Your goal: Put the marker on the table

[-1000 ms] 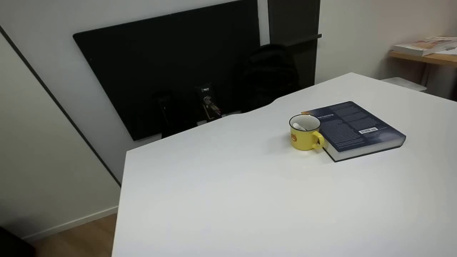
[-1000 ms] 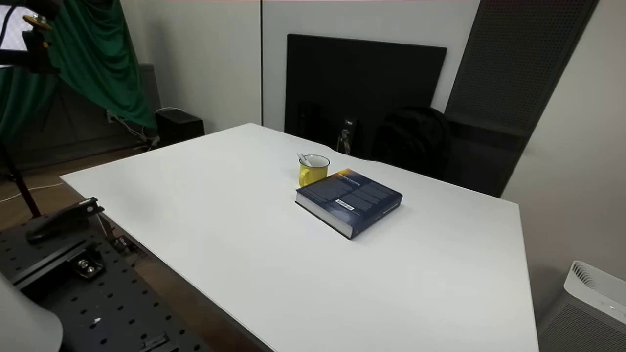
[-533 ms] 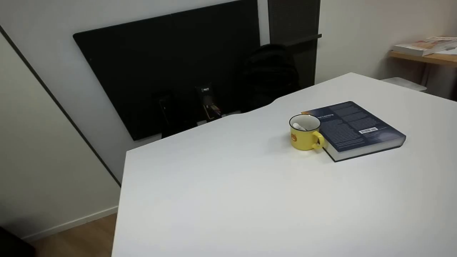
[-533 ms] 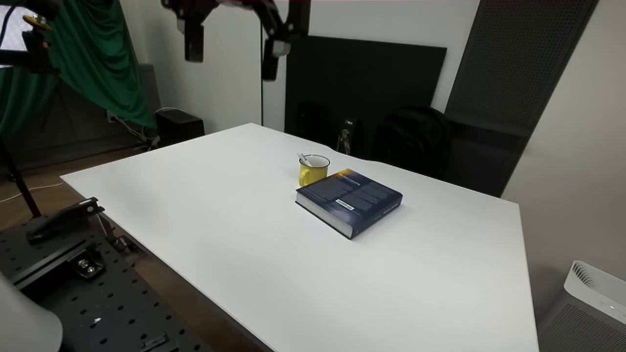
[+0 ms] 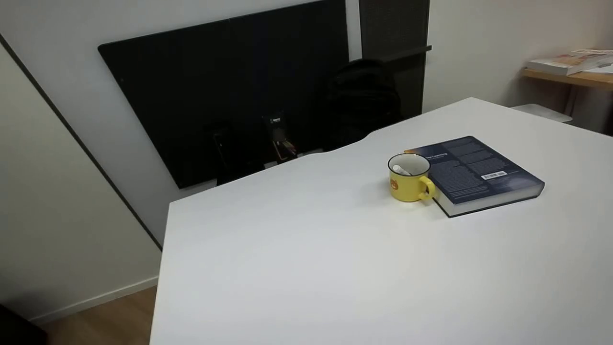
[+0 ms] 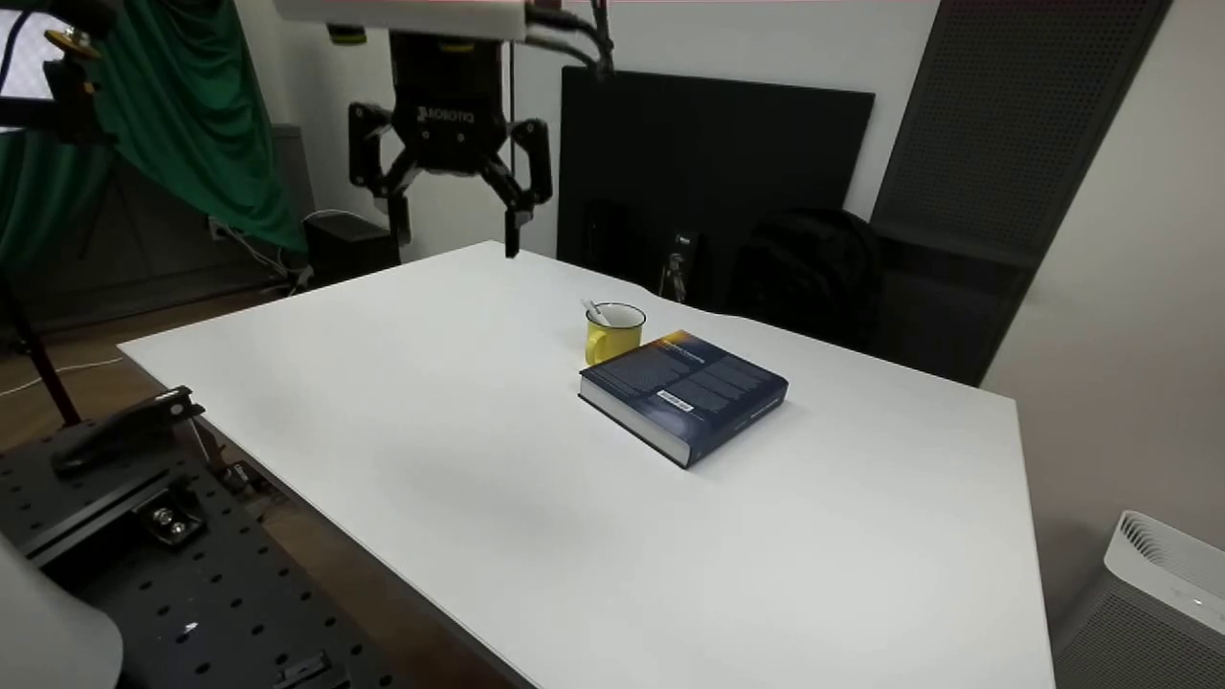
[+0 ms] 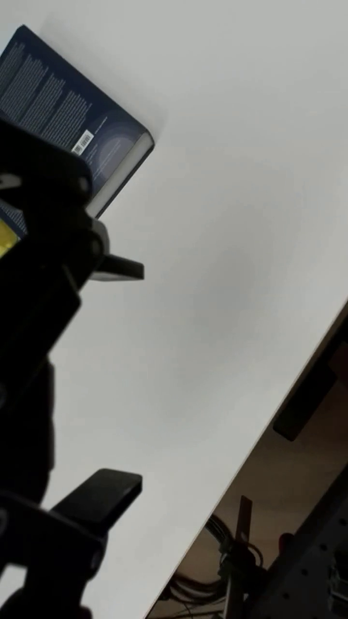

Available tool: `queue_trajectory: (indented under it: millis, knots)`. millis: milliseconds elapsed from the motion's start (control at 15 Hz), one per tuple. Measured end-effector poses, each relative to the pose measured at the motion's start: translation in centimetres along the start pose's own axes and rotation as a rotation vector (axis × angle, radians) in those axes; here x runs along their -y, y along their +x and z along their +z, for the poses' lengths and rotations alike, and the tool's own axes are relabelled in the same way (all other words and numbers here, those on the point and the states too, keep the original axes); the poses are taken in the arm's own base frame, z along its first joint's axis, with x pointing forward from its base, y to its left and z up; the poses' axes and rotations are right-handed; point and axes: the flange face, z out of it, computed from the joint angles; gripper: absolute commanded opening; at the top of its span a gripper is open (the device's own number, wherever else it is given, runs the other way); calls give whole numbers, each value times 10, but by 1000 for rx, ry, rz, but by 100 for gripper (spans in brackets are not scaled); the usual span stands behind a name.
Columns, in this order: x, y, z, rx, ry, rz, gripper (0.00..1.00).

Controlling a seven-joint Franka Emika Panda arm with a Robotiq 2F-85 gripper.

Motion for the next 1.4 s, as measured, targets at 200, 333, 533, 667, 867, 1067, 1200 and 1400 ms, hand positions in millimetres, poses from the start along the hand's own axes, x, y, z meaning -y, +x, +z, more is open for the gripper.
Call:
queue_trajectory:
  millis: [200,333,533,667,867,1067,1200,1400]
  knots:
    - [14,27,52,-6,-14,-45,100]
    - [21,42,82,0,-22,-60,100]
    - [22,71,113,-5,-43,-63,100]
    - [13,95,123,-20,-62,-52,100]
    - [-13,132,129,-55,-84,-6,100]
    - [-45,160,131,-87,-114,48,100]
    - [-63,177,131,-110,-131,89,100]
    - [-77,200,135,-148,-155,134,100]
